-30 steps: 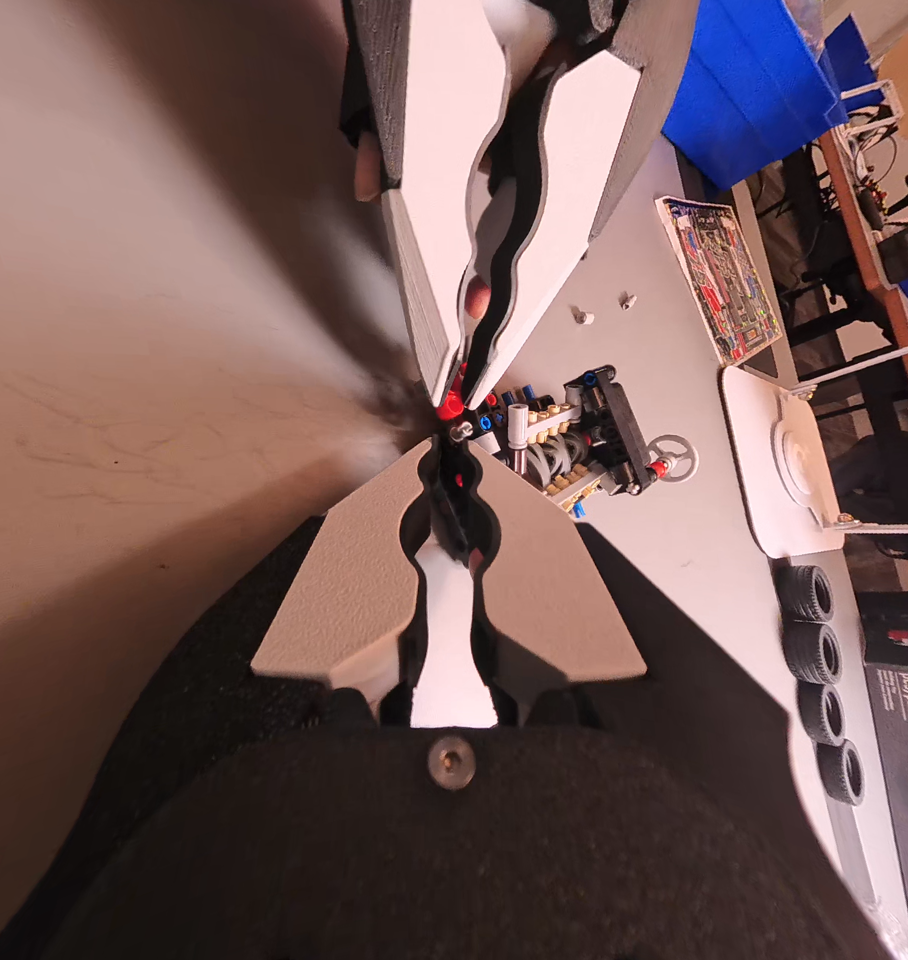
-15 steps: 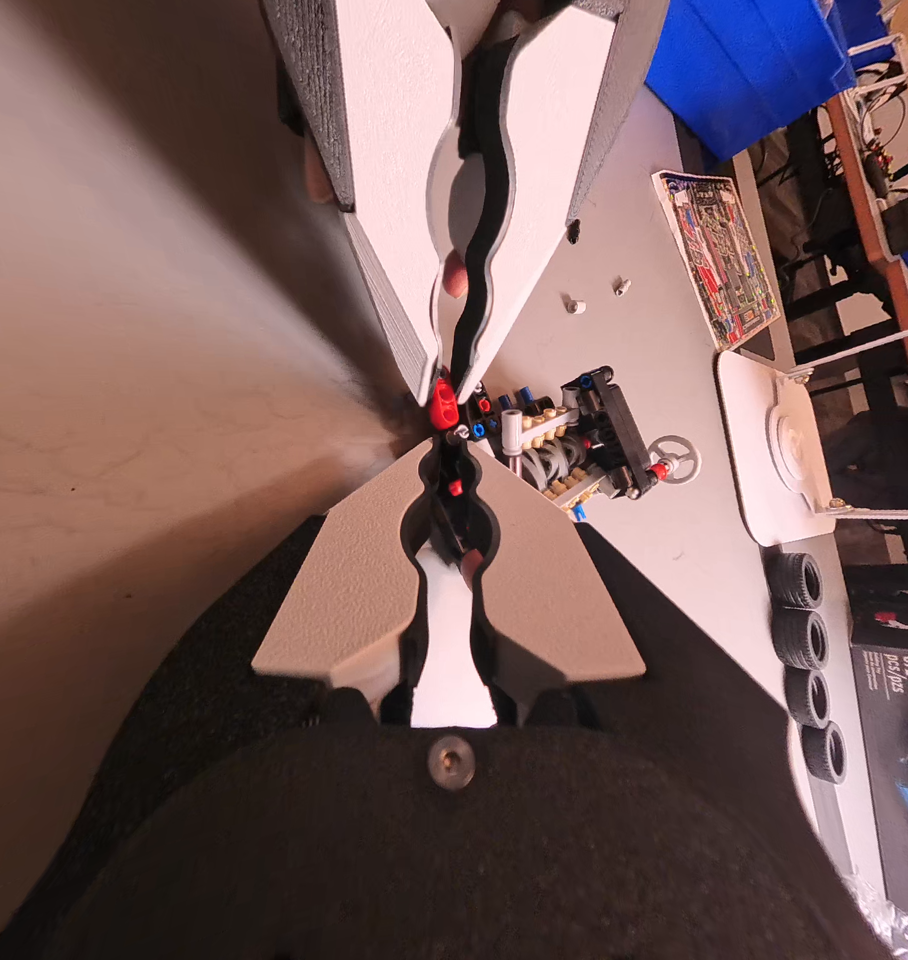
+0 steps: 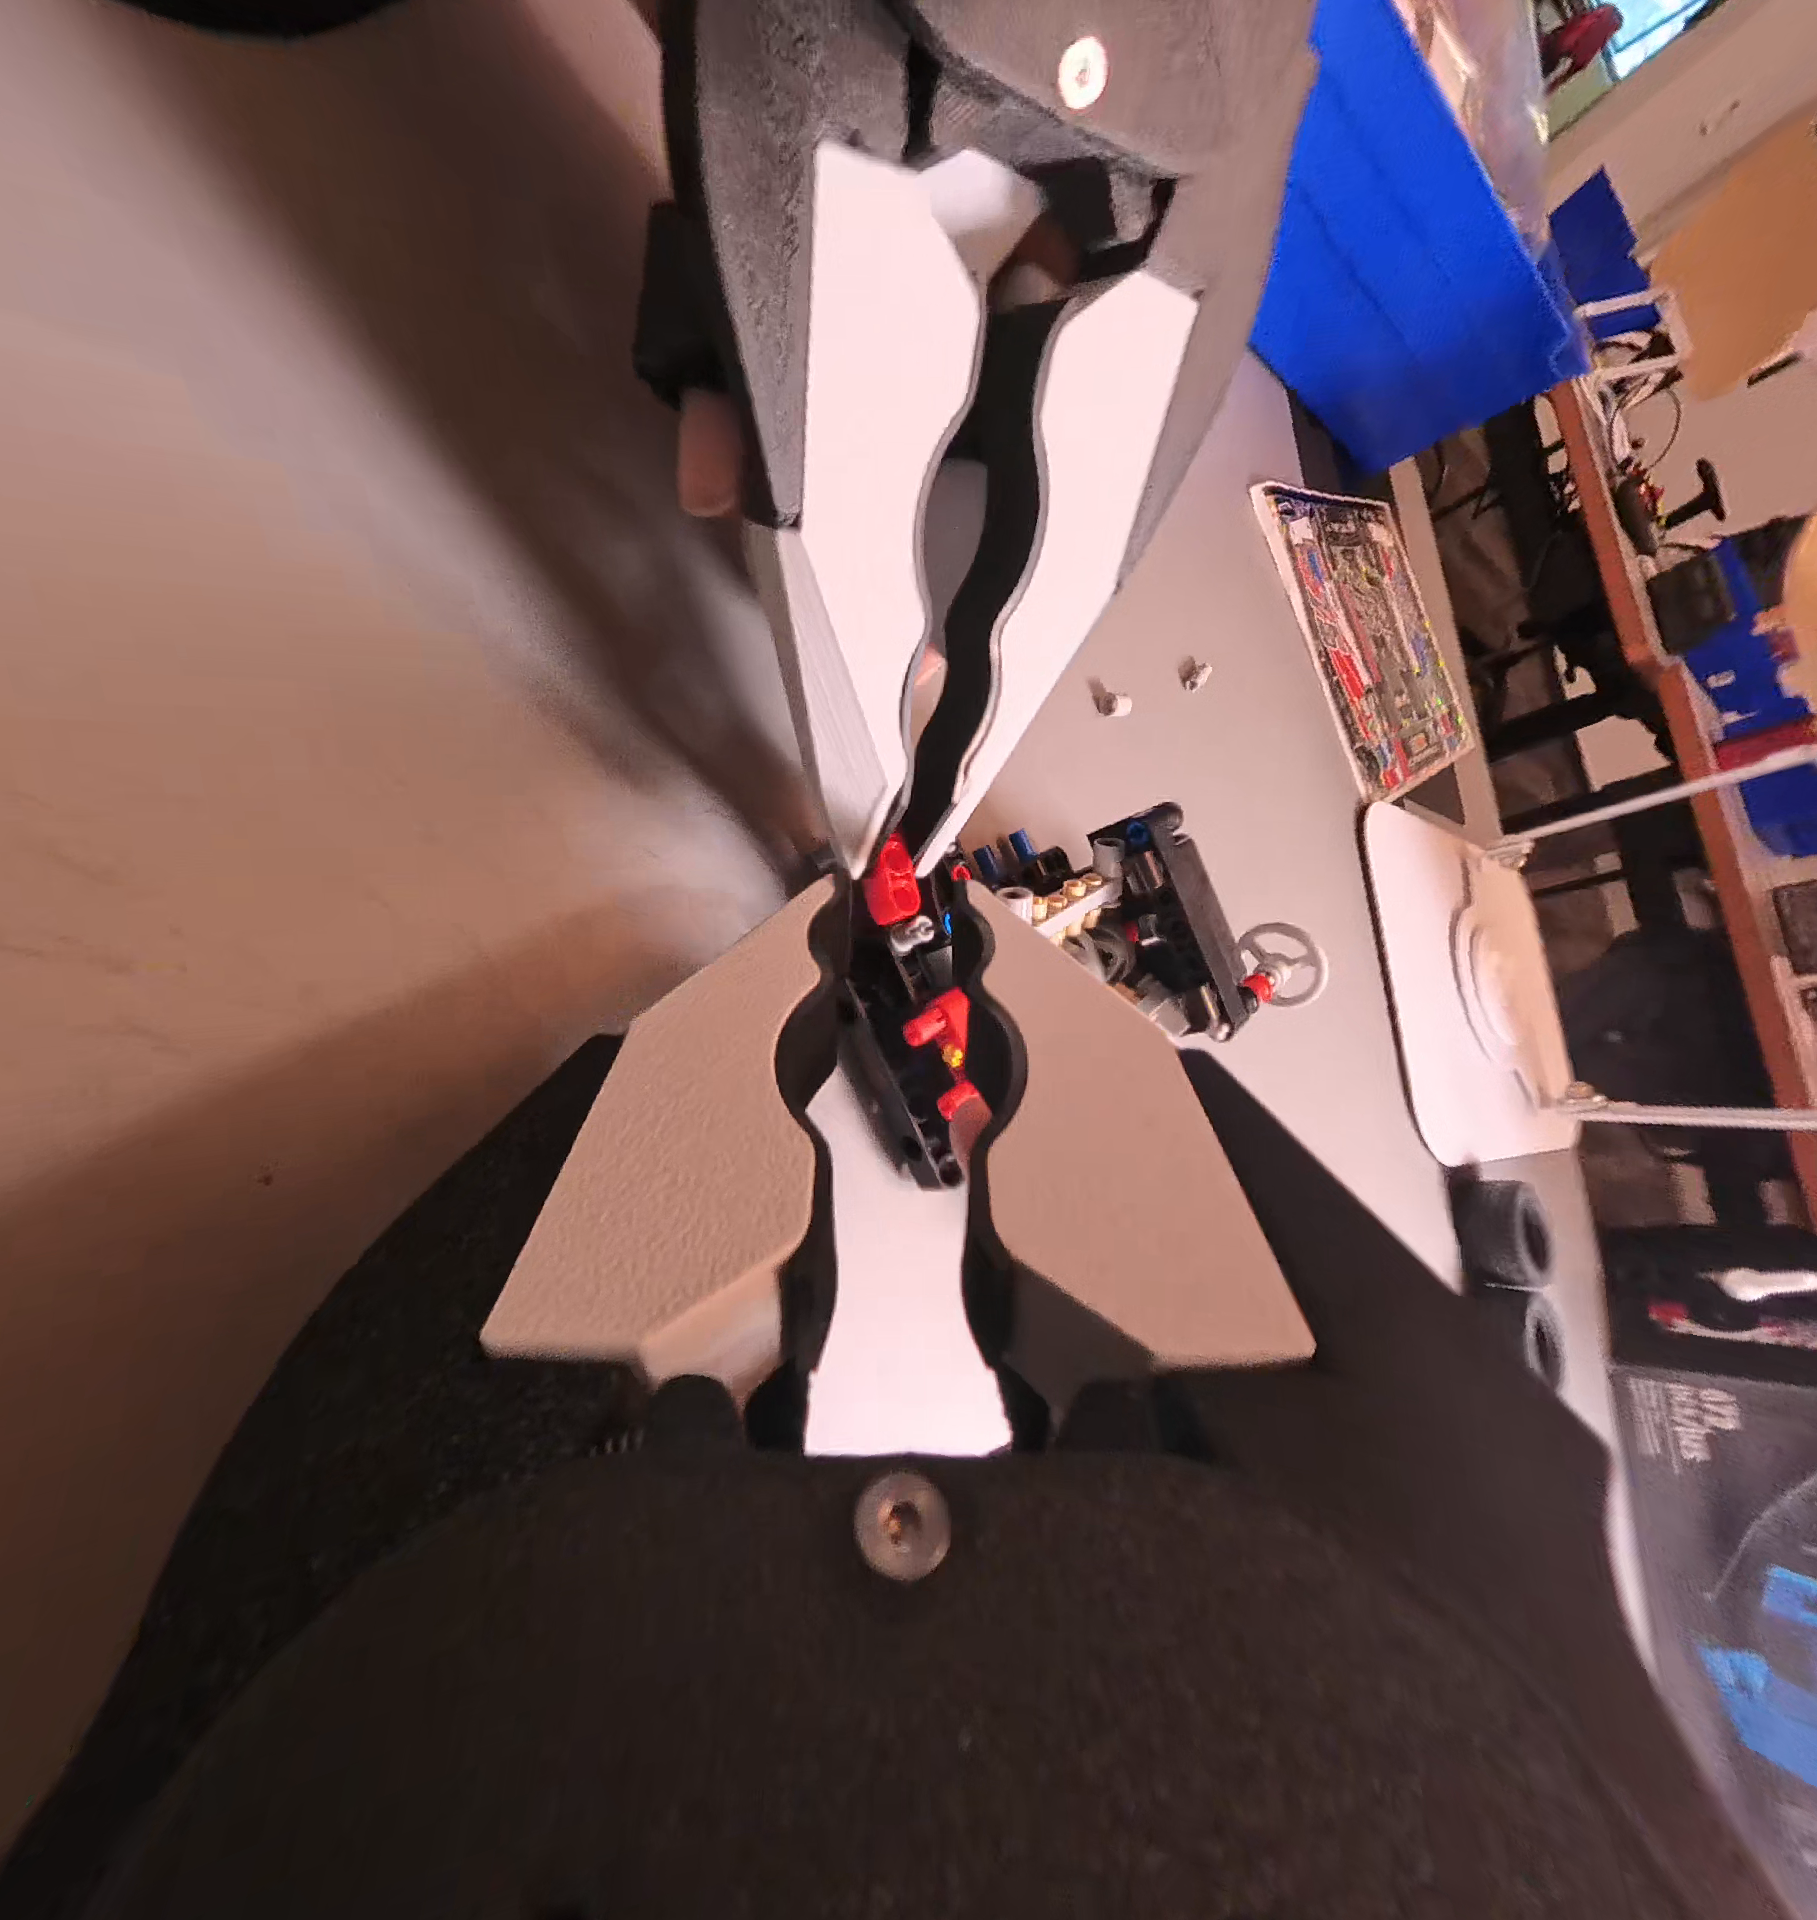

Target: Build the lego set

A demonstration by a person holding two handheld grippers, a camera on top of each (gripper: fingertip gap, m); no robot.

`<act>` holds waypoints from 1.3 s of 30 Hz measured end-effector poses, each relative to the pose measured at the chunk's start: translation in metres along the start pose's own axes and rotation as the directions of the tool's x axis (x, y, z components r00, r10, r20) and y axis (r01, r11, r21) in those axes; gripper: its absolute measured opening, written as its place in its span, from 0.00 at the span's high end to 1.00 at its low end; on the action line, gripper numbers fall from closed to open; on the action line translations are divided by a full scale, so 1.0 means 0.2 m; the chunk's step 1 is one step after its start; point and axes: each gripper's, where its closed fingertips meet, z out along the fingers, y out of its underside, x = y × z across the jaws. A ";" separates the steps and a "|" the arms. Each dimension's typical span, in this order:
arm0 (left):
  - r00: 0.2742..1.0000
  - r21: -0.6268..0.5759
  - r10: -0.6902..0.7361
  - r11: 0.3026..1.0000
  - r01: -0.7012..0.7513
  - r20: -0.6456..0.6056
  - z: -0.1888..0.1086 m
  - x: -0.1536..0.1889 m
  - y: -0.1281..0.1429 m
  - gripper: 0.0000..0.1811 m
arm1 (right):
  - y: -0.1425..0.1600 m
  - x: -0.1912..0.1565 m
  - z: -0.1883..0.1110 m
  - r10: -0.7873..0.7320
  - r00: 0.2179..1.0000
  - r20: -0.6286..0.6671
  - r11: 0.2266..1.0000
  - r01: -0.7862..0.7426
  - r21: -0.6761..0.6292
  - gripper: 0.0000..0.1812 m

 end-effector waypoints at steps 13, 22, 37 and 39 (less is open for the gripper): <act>0.990 -0.027 -0.109 0.993 0.112 0.085 -0.10 -0.03 0.09 0.91 | 0.00 -0.01 0.07 -0.195 0.979 0.050 0.979 0.198 -0.047 0.93; 0.970 -0.045 -0.207 0.976 0.215 0.129 0.00 -0.02 0.11 0.92 | -0.01 -0.01 0.10 -0.245 0.964 0.101 0.963 0.254 -0.089 0.95; 0.966 -0.004 -0.191 0.981 0.194 0.175 -0.02 -0.06 0.09 0.95 | -0.02 0.03 0.11 0.072 0.952 0.297 0.994 -0.043 -0.103 0.96; 0.963 0.017 -0.219 0.976 0.219 0.158 -0.03 -0.06 0.08 0.94 | -0.02 0.03 0.11 0.131 0.937 0.324 0.987 -0.094 -0.128 0.97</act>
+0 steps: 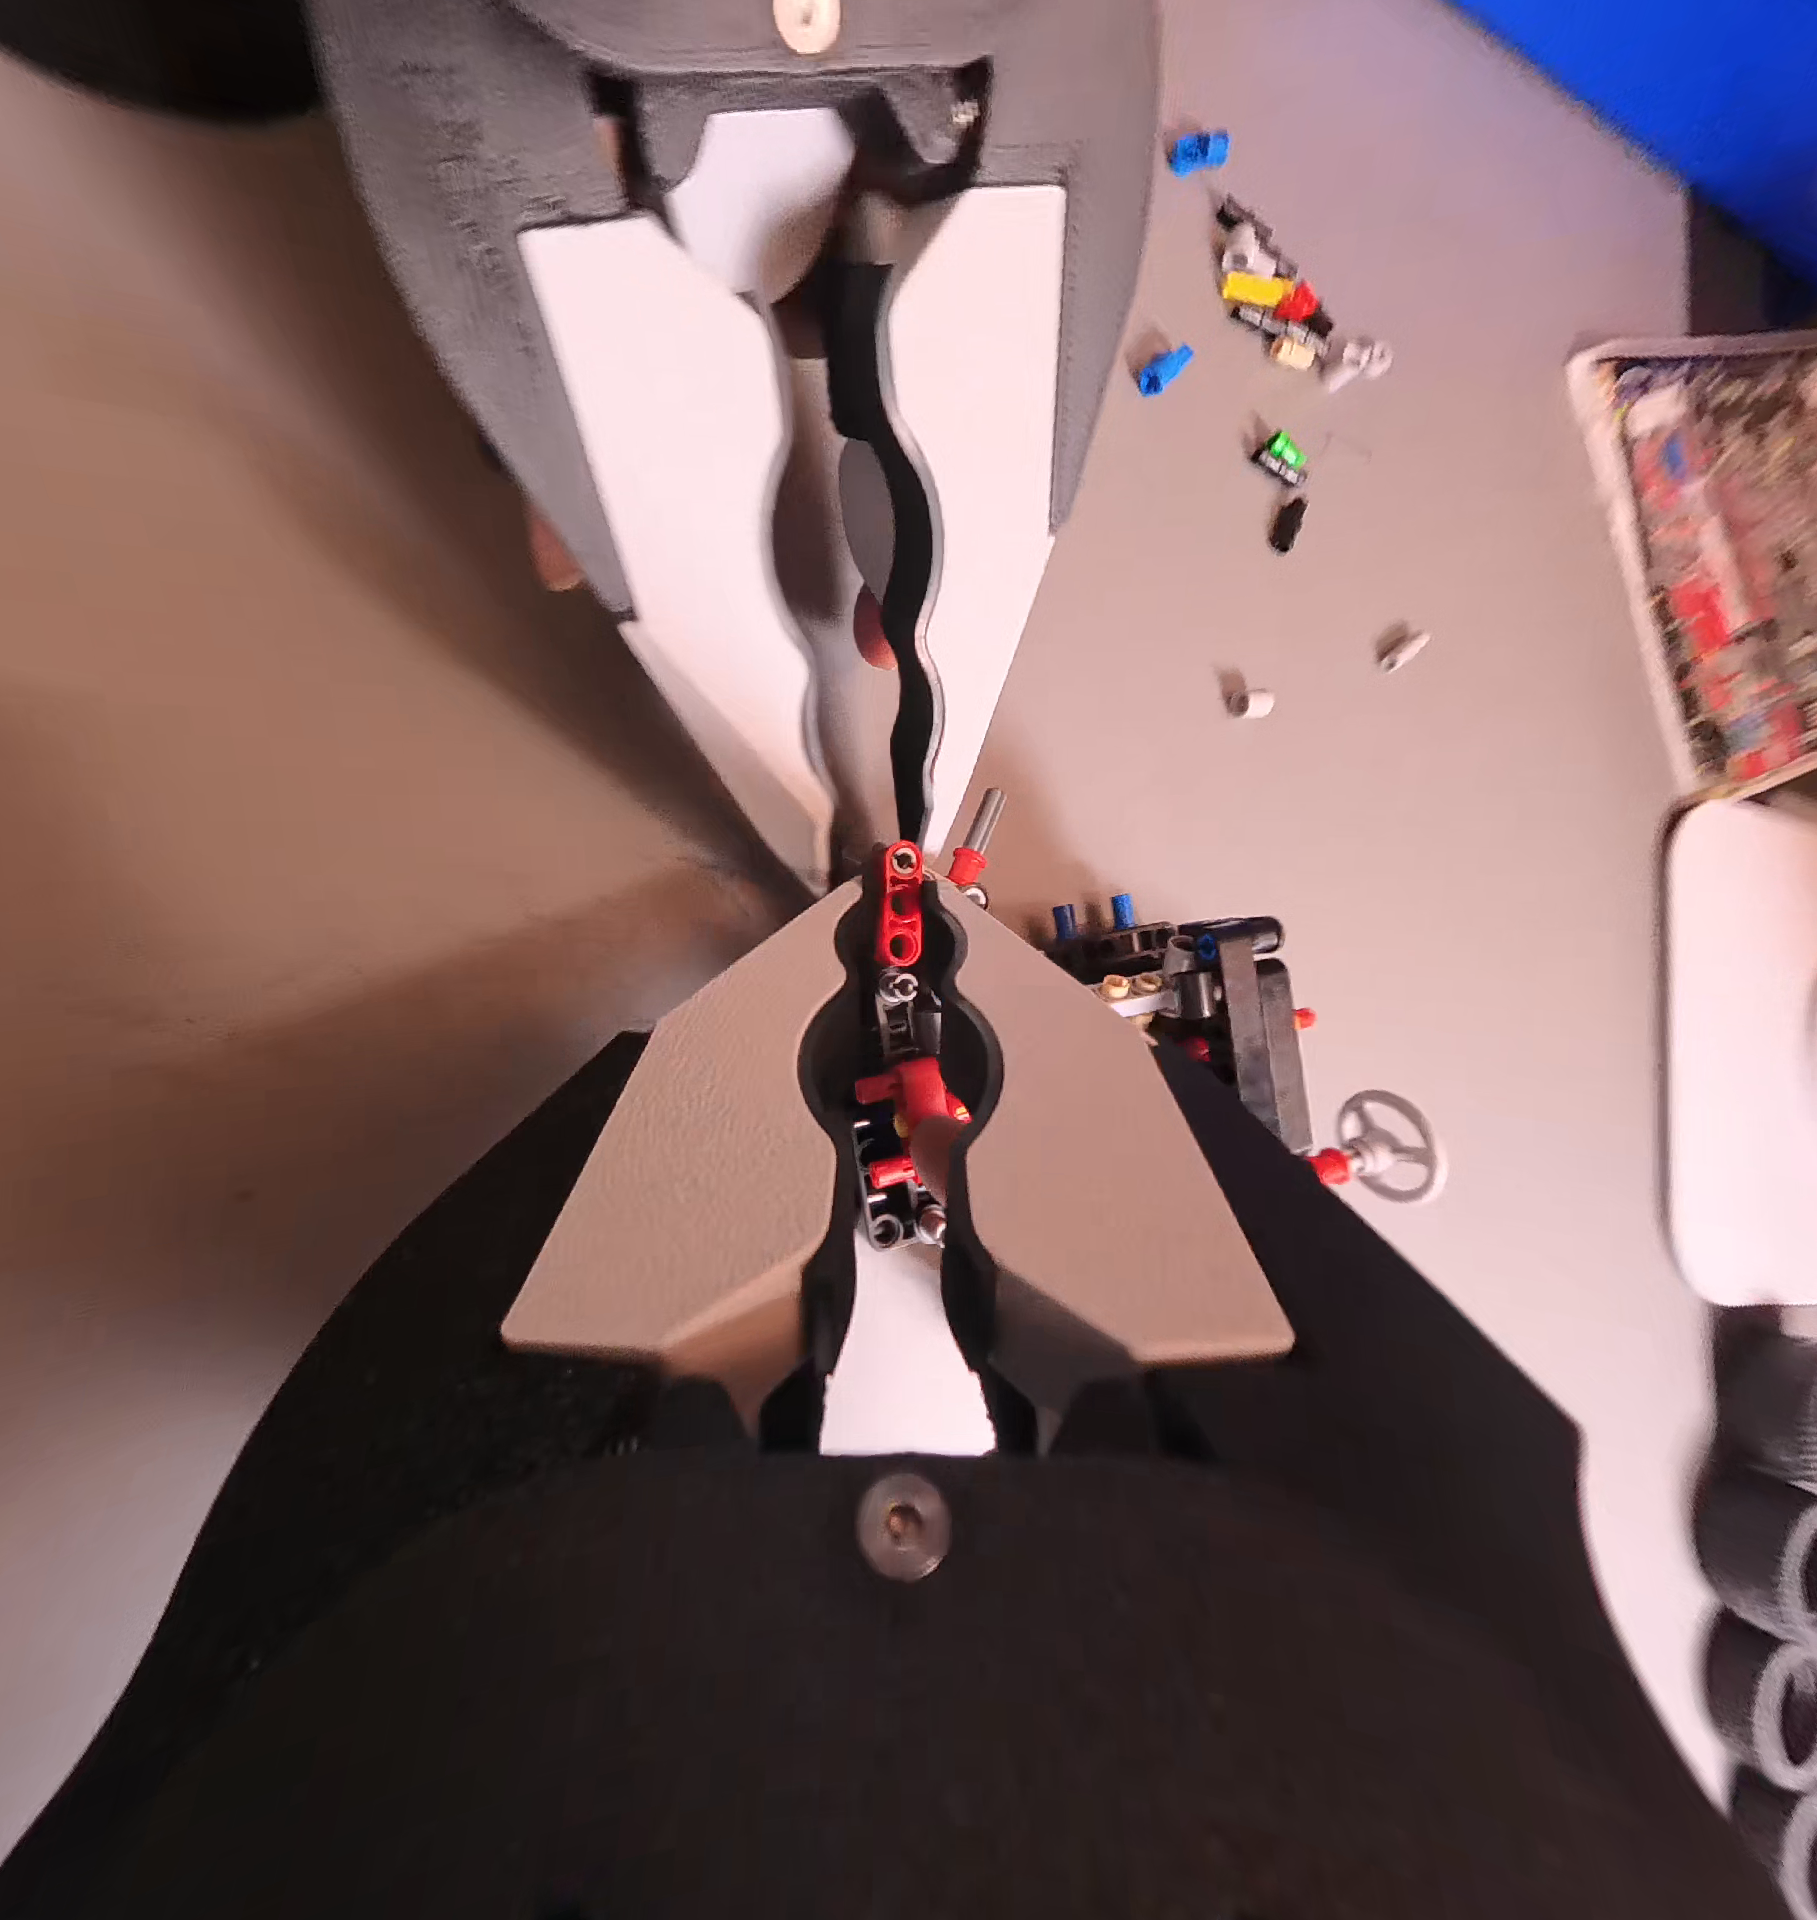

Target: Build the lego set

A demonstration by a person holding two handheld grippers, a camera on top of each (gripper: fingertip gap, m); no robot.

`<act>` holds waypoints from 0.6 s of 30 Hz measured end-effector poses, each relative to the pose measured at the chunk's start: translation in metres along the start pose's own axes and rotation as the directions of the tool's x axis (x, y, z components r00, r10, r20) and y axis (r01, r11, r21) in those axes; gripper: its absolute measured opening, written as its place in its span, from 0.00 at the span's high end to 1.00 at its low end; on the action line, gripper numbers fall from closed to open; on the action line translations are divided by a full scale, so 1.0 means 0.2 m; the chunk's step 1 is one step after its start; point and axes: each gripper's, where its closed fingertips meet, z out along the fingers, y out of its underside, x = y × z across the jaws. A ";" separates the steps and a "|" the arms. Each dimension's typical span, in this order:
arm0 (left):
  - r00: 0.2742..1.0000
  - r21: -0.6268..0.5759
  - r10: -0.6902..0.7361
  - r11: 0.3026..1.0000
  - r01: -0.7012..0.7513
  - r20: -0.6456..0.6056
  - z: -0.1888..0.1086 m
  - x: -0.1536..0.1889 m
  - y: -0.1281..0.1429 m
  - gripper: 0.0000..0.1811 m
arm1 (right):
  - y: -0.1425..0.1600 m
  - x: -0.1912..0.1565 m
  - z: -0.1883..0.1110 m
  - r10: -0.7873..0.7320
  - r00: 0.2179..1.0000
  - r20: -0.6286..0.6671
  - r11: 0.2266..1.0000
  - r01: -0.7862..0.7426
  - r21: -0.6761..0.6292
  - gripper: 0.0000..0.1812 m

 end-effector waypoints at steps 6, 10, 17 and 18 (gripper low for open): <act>0.999 0.000 -0.009 1.000 0.009 0.034 0.02 -0.02 0.00 0.93 | 0.01 0.00 0.01 0.081 0.991 0.106 0.993 -0.072 -0.094 0.97; 0.998 -0.011 0.018 1.000 -0.017 0.066 0.03 -0.03 0.01 0.95 | 0.03 0.01 0.02 0.072 0.984 0.164 0.980 -0.040 -0.193 0.97; 0.998 -0.007 0.012 1.000 -0.011 0.068 0.03 -0.03 0.01 0.95 | 0.03 0.00 0.03 0.087 0.973 0.213 0.959 -0.024 -0.281 0.96; 0.998 -0.007 0.010 1.000 -0.010 0.067 0.03 -0.03 0.01 0.95 | 0.03 0.00 0.03 0.089 0.973 0.212 0.959 -0.027 -0.281 0.96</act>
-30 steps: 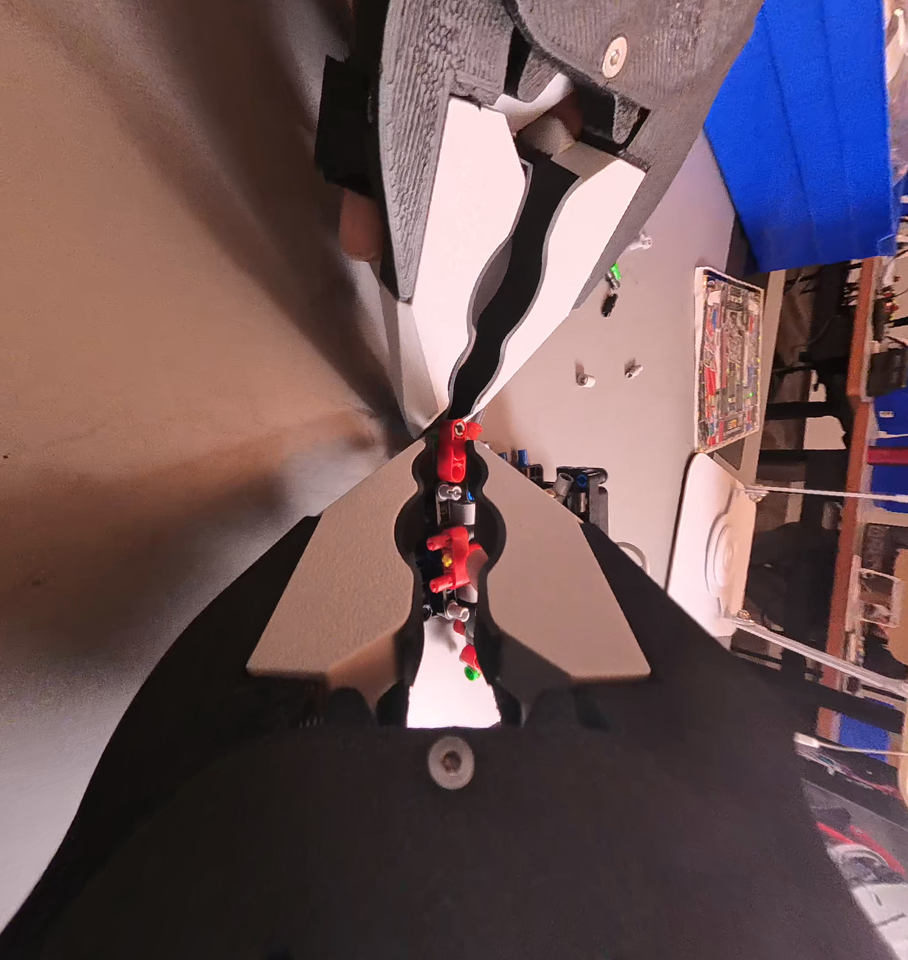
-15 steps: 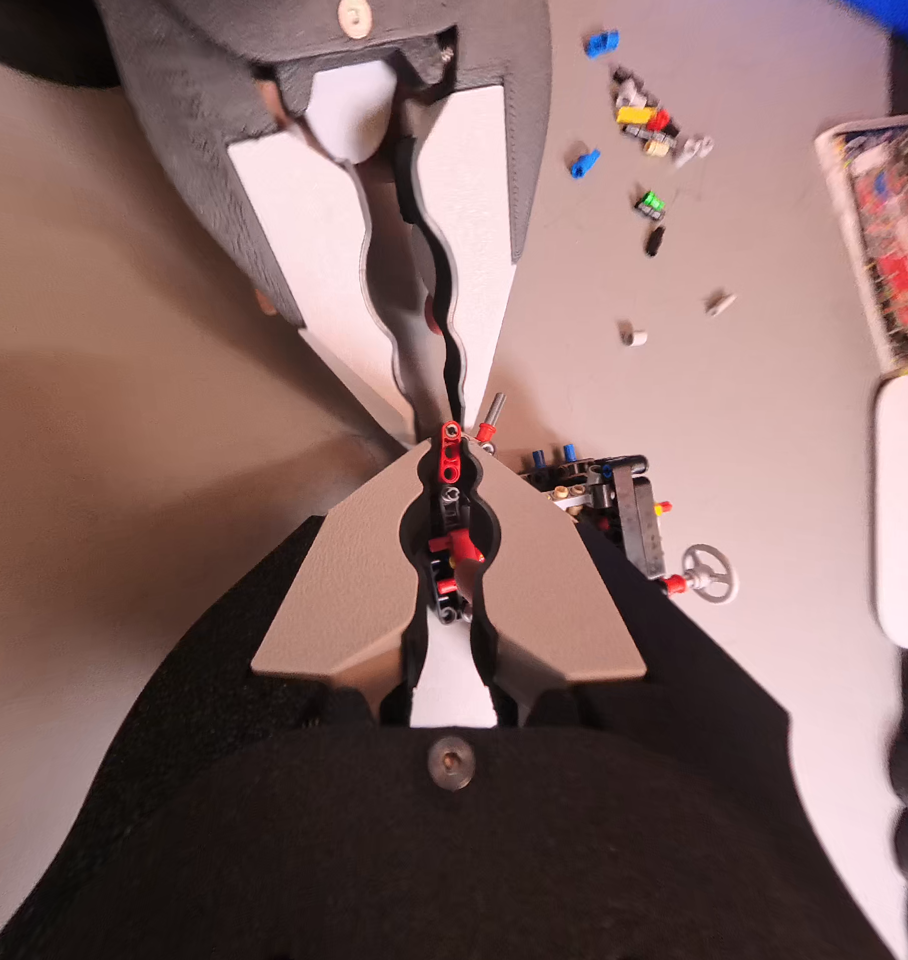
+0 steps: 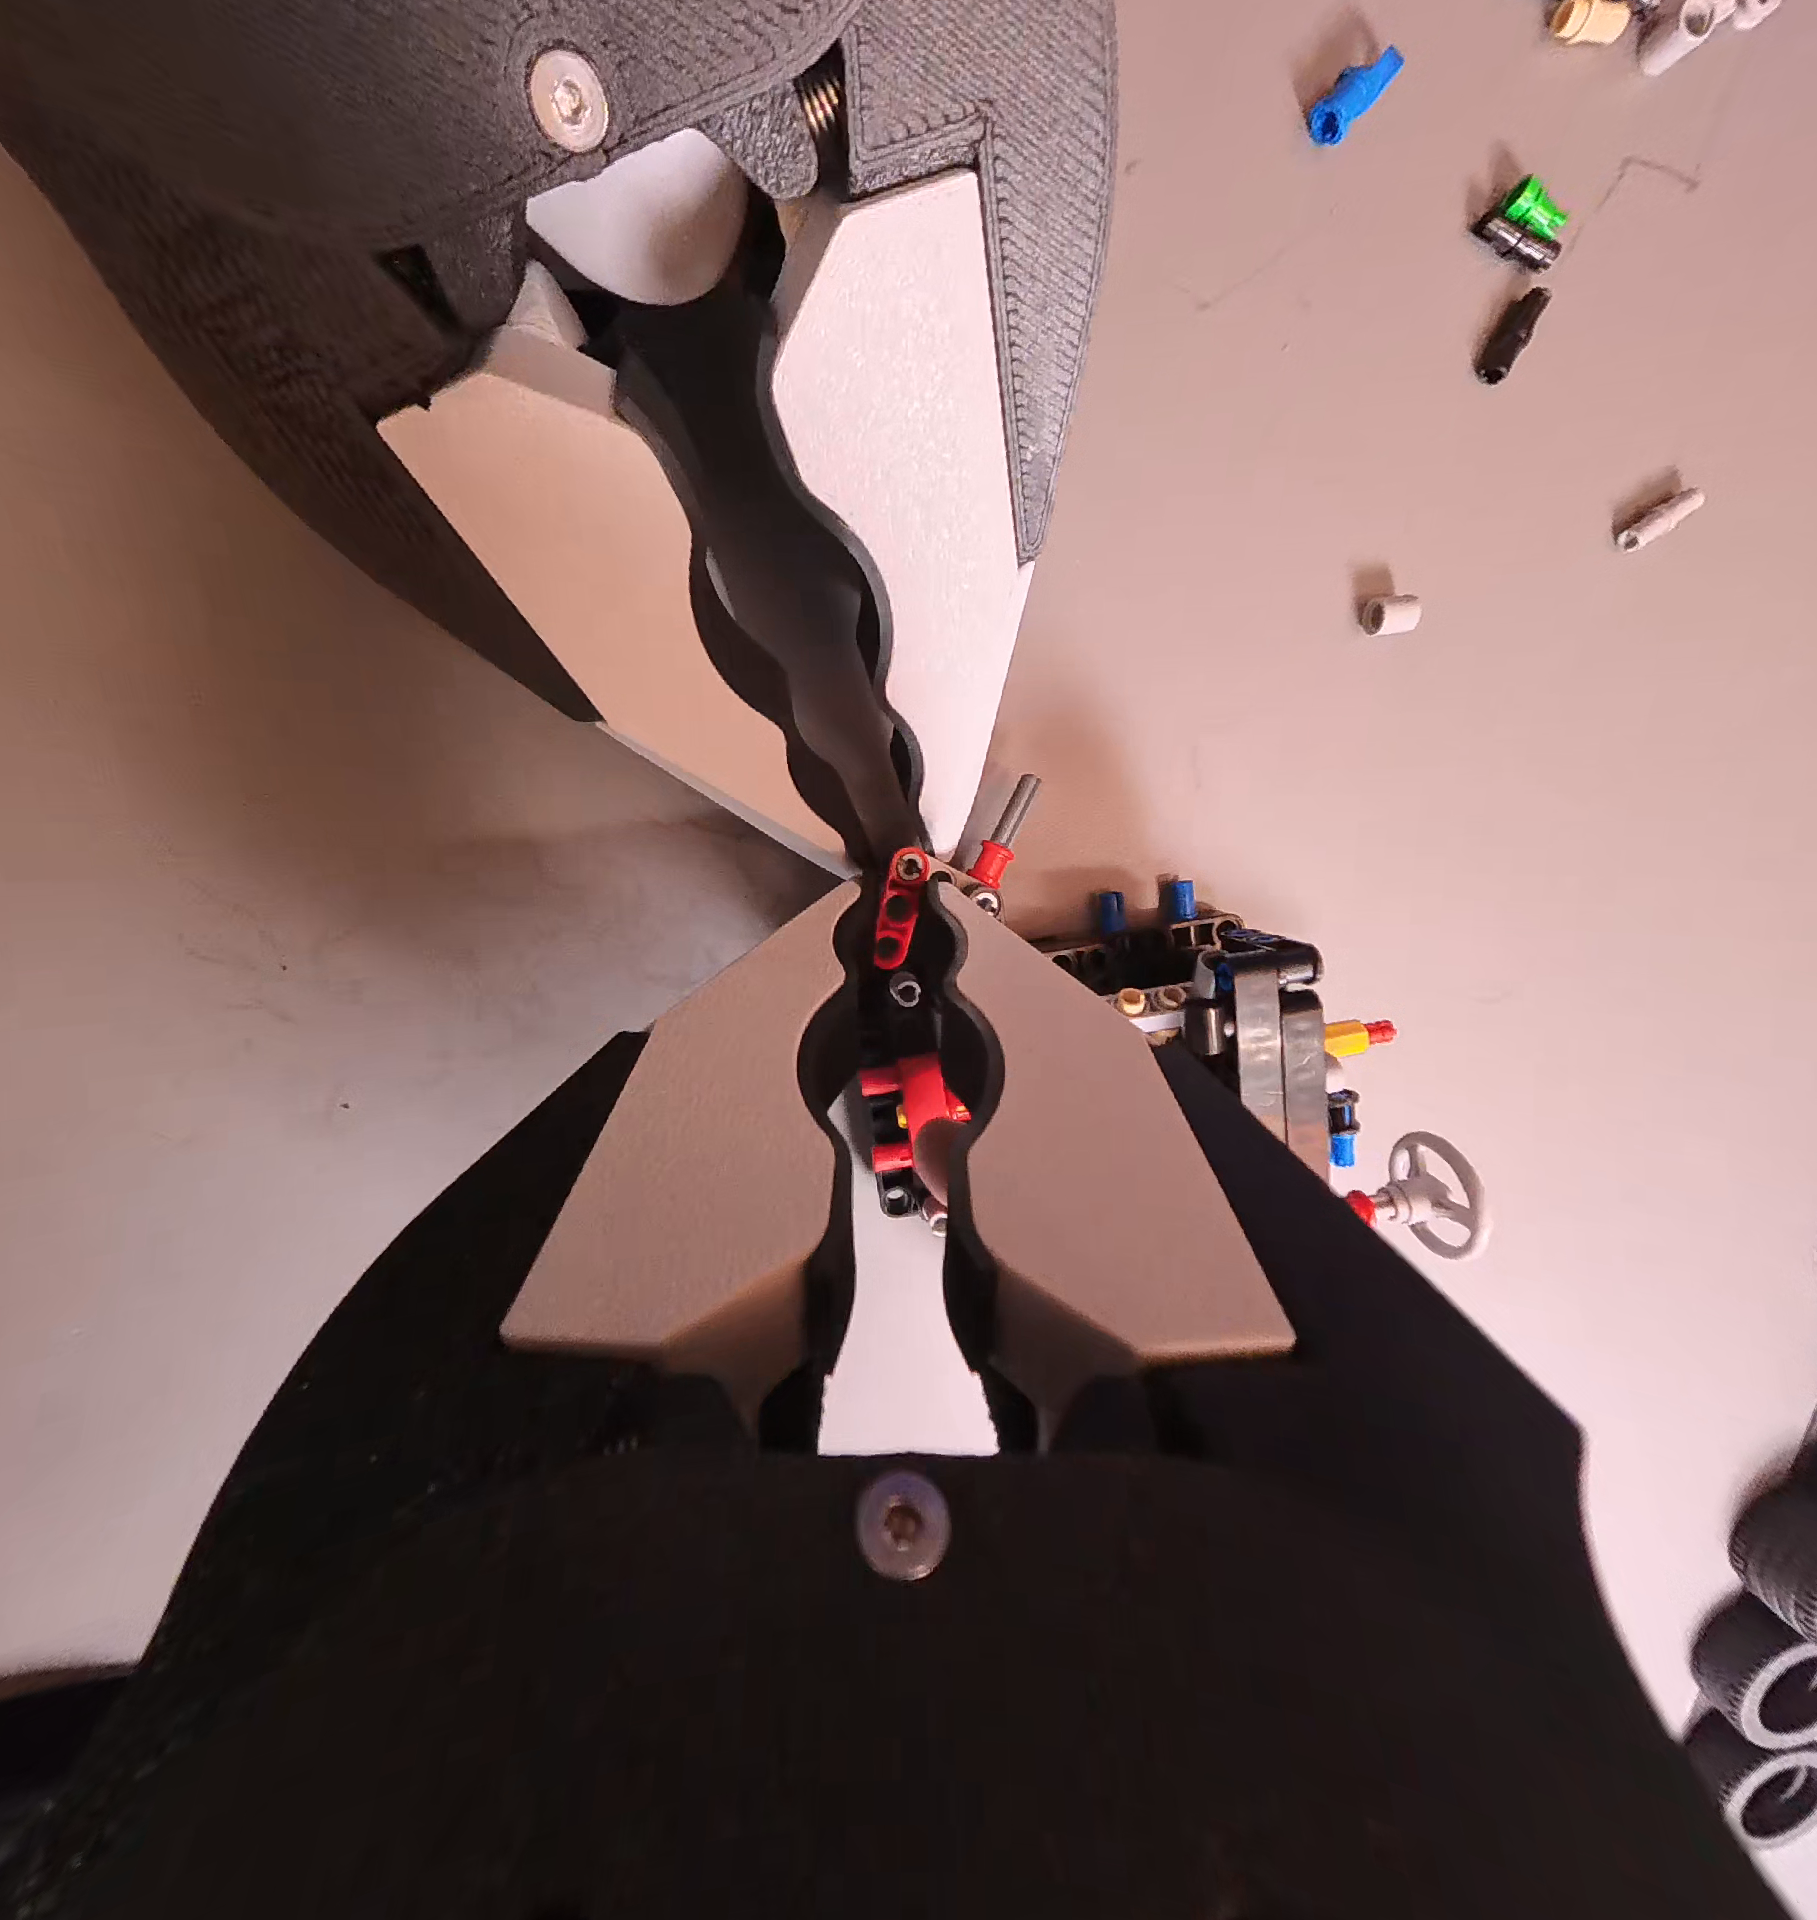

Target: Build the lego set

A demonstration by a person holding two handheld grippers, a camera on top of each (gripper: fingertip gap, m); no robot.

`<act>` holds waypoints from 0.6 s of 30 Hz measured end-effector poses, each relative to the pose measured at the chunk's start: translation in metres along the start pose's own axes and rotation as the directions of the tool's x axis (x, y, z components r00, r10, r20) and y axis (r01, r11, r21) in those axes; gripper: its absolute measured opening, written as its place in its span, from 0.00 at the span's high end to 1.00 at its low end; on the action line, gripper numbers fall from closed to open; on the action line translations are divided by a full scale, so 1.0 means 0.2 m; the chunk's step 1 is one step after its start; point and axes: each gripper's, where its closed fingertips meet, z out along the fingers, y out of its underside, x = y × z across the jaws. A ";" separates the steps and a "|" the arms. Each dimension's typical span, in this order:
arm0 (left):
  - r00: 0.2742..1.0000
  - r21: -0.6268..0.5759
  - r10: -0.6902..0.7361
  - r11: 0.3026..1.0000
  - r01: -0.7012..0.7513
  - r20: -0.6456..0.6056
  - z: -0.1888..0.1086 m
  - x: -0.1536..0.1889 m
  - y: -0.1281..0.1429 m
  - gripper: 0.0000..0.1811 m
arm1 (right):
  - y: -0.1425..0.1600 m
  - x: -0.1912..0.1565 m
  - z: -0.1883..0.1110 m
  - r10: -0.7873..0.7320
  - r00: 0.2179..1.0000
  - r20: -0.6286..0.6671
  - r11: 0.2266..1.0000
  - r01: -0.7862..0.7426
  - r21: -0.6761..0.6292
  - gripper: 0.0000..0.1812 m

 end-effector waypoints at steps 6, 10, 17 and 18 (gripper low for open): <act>1.000 -0.006 -0.026 1.000 0.026 0.001 0.00 0.00 0.00 0.96 | 0.00 0.01 0.00 0.036 0.999 -0.015 0.998 -0.035 0.045 0.97; 1.000 -0.011 -0.023 1.000 0.024 0.010 0.01 0.00 0.00 0.96 | 0.00 0.01 -0.01 0.093 0.996 0.005 0.991 -0.093 0.091 0.97; 1.000 -0.045 -0.010 0.999 0.012 0.028 0.02 -0.01 0.03 1.00 | -0.02 0.04 -0.05 0.114 0.993 0.002 0.985 -0.114 0.130 0.97; 1.000 -0.038 -0.011 0.999 0.012 0.026 0.02 -0.01 0.02 1.00 | -0.03 0.04 -0.07 0.098 0.995 -0.009 0.988 -0.096 0.121 0.97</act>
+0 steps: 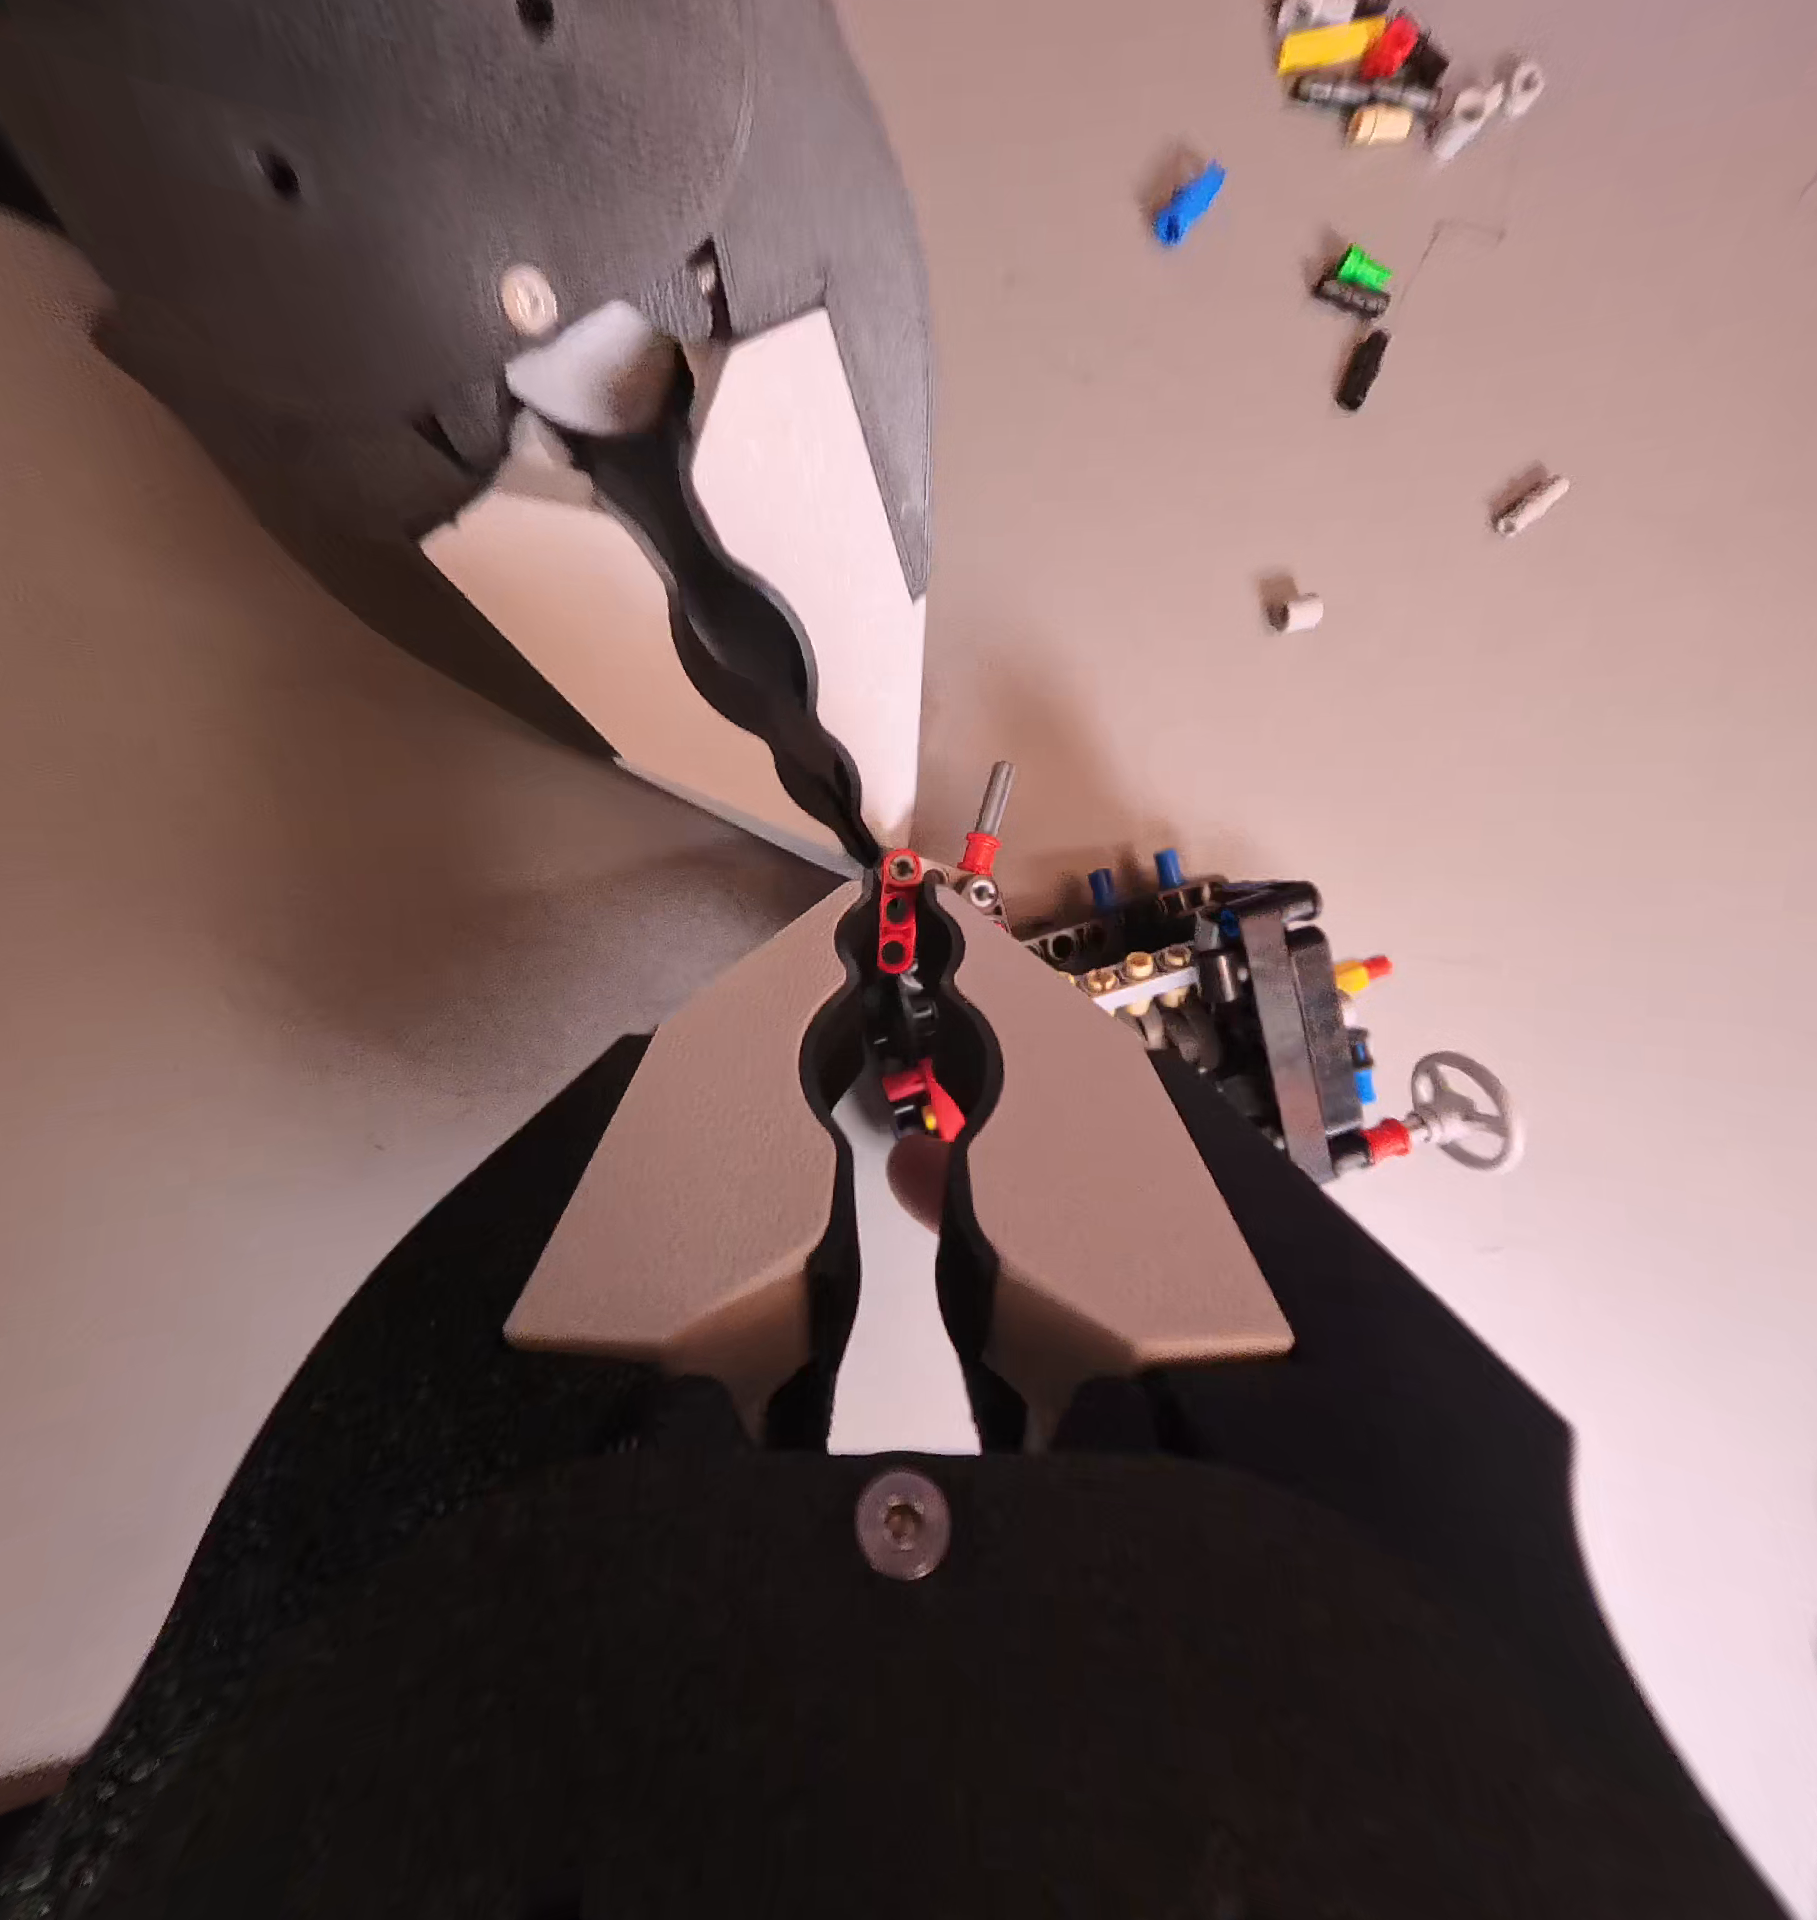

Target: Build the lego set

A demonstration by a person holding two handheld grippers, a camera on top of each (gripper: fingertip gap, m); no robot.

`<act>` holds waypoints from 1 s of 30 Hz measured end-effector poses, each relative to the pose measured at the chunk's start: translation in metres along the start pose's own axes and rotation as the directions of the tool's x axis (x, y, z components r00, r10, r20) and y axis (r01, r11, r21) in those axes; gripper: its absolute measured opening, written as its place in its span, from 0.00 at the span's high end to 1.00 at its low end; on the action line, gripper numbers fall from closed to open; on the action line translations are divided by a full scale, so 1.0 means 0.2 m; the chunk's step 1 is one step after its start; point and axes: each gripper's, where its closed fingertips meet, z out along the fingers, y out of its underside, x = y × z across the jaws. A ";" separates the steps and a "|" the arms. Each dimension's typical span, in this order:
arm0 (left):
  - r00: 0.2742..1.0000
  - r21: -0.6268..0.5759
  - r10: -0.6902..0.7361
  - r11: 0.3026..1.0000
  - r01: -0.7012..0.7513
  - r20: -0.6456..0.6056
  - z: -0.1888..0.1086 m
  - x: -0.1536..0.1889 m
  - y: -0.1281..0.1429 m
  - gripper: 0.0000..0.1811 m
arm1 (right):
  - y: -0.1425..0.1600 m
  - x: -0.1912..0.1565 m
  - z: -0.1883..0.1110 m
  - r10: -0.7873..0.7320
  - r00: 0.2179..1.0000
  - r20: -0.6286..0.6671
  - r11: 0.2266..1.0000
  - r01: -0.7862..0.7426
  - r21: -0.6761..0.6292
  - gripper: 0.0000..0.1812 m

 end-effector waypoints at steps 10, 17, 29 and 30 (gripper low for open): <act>0.999 0.099 -0.044 0.994 0.044 -0.005 -0.05 -0.02 -0.07 0.90 | -0.01 0.00 -0.01 0.068 0.998 0.017 0.995 -0.069 0.065 0.97; 0.999 0.078 -0.025 0.997 0.023 0.027 -0.03 -0.04 -0.05 0.95 | -0.02 0.01 0.00 0.108 0.992 0.058 0.990 -0.112 0.089 0.97; 0.999 0.037 -0.039 0.999 0.038 0.028 -0.01 -0.06 -0.03 0.98 | -0.01 0.03 0.02 0.149 0.987 0.065 0.983 -0.155 0.099 0.97; 0.999 0.038 -0.041 0.998 0.039 0.028 -0.01 -0.06 -0.03 0.98 | -0.01 0.04 0.02 0.152 0.986 0.064 0.982 -0.157 0.100 0.97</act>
